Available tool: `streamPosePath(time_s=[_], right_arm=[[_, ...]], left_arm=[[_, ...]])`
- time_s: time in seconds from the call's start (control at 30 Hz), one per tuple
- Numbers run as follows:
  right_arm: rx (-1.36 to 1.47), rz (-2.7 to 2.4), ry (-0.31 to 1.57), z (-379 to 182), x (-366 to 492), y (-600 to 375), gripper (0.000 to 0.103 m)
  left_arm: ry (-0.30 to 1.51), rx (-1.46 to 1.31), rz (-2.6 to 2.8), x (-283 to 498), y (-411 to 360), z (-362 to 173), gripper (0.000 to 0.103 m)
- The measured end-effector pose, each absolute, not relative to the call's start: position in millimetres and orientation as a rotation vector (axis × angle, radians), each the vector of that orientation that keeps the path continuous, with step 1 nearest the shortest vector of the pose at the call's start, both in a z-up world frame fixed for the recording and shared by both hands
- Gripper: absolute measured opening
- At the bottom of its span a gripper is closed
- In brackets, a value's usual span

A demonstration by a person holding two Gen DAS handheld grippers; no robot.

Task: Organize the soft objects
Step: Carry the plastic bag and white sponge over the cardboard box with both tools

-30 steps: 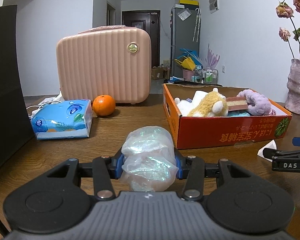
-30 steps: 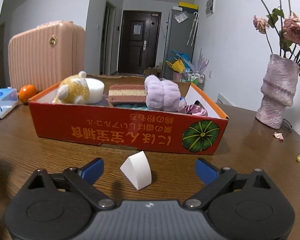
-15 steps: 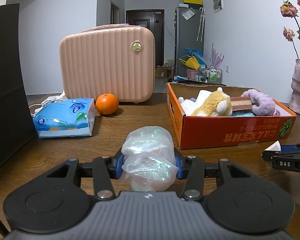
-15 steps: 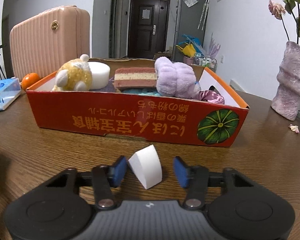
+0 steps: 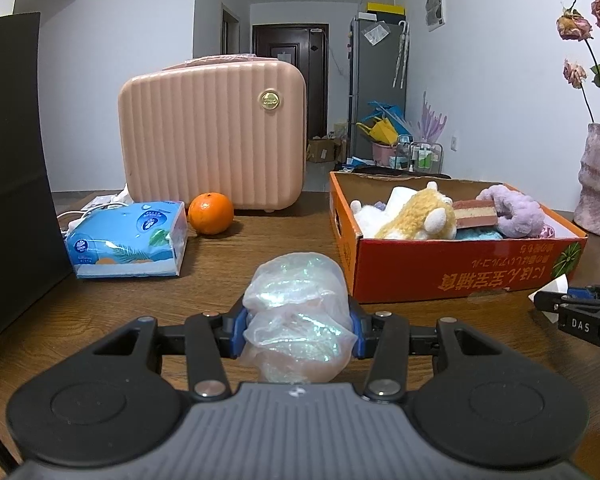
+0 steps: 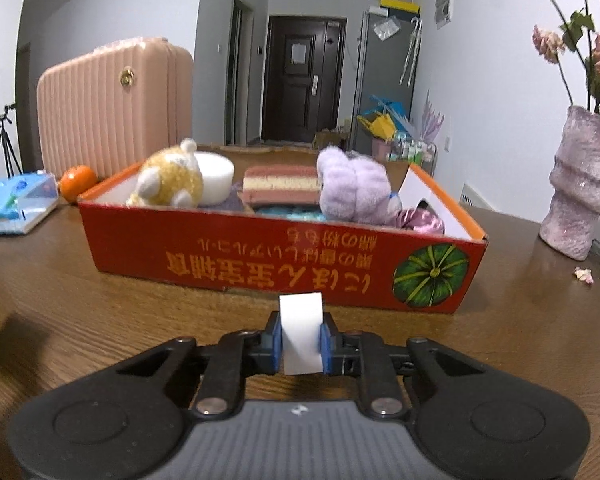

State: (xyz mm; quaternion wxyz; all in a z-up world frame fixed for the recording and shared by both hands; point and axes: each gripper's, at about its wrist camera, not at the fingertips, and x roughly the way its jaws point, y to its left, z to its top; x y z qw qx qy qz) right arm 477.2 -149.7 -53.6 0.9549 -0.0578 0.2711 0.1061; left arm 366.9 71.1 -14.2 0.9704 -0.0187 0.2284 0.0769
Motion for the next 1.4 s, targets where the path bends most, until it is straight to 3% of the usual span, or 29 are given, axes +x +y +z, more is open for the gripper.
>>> streamPosePath(time_s=[1.4], right_arm=[[-0.006,0.201,0.253,9,452,-187,0.018]], left_arm=[[0.333,-0.060,0.042,404,-25,21,0.047]])
